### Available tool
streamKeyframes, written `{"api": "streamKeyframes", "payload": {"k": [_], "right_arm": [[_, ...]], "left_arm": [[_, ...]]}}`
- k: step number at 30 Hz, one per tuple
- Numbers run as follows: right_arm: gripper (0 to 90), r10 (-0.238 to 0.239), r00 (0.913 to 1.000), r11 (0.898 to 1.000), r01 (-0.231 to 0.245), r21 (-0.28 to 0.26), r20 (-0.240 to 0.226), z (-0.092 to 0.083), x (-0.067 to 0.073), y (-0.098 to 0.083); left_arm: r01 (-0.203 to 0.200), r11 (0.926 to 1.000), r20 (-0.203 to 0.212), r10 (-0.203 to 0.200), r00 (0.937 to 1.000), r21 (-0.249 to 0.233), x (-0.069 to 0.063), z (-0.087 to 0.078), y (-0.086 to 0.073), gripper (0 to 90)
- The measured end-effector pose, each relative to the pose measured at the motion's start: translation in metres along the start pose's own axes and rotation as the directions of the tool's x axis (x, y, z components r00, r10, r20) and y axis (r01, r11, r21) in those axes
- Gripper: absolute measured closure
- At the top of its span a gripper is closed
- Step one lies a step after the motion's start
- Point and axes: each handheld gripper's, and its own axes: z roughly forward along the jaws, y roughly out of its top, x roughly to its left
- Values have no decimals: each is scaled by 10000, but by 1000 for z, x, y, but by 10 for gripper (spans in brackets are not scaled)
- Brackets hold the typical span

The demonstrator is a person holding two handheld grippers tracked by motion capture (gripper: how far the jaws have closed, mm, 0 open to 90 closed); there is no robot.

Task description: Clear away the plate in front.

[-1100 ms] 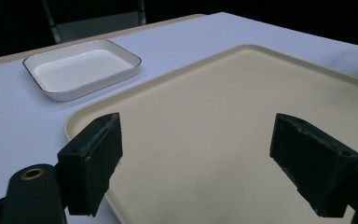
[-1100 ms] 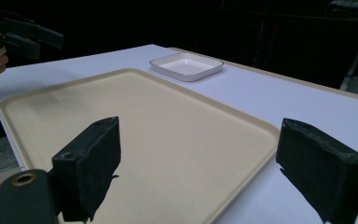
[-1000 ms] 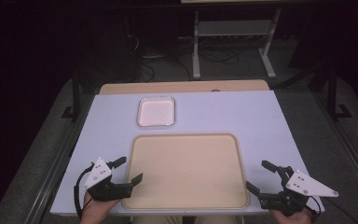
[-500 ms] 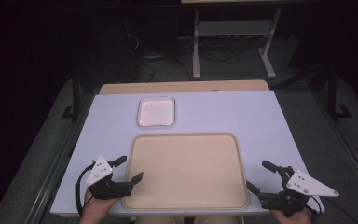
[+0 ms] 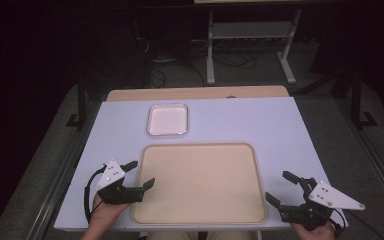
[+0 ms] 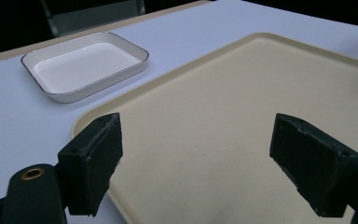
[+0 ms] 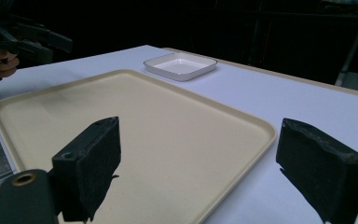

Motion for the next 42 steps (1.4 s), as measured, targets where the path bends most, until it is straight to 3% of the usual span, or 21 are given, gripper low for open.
{"api": "streamKeyframes", "payload": {"k": [11,17,34,42], "right_arm": [[130,46,9999,10000,-46,52,117,-1,0,0],[130,38,9998,10000,-39,45,186,-1,0,0],[130,153,9994,9999,-153,4,320,-3,-1,-1],[130,141,9992,9999,-143,52,368,-4,1,-1]], "left_arm": [[-203,9998,55,203,9998,45,15,14,16,170],[6,9999,236,-10,9997,155,24,19,25,170],[240,9993,133,-243,9996,287,49,41,49,173],[309,9974,-85,-304,9995,653,63,55,60,190]]}}
